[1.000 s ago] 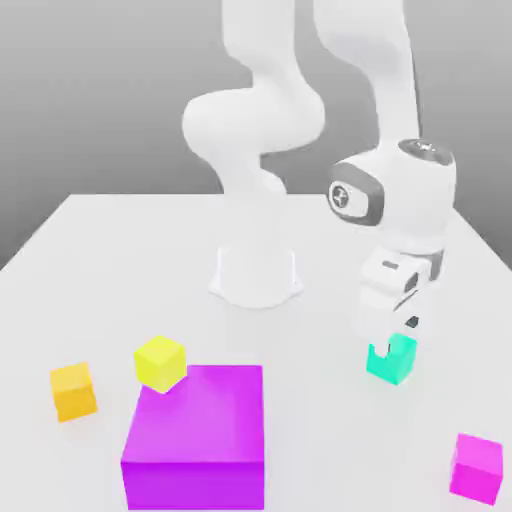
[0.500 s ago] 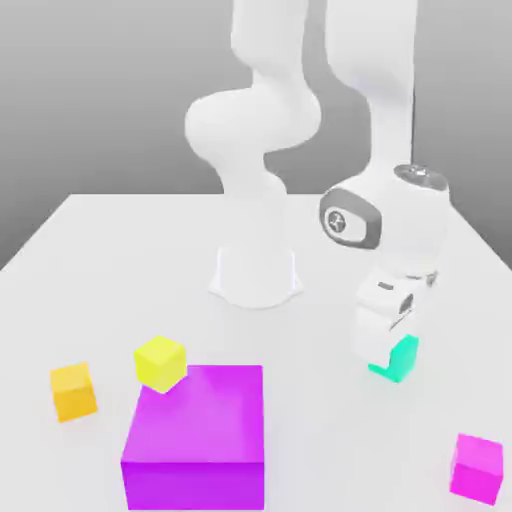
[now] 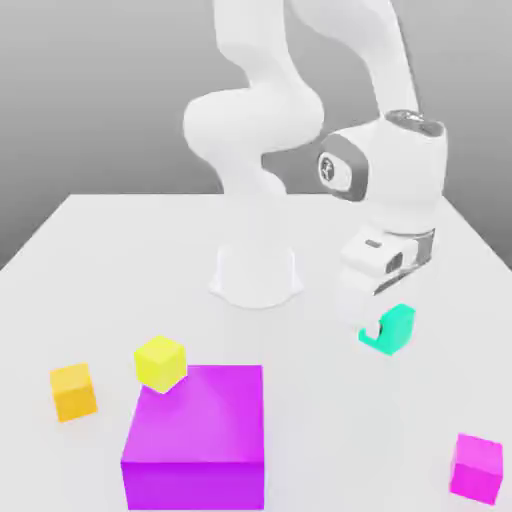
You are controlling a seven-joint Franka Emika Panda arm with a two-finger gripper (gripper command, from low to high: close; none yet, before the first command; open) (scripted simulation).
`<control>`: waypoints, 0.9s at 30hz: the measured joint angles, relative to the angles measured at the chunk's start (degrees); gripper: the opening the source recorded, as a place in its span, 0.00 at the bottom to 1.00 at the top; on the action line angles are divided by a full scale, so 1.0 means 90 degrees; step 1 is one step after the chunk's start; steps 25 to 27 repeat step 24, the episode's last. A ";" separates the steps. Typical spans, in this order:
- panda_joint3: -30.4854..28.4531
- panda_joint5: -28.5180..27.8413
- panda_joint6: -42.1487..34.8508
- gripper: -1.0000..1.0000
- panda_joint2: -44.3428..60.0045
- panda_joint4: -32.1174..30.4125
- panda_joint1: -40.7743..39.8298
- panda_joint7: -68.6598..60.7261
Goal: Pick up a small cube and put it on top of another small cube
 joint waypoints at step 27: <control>-0.2366 -0.0945 -0.0965 1.00 -0.0226 0.0757 -0.2805 -0.1135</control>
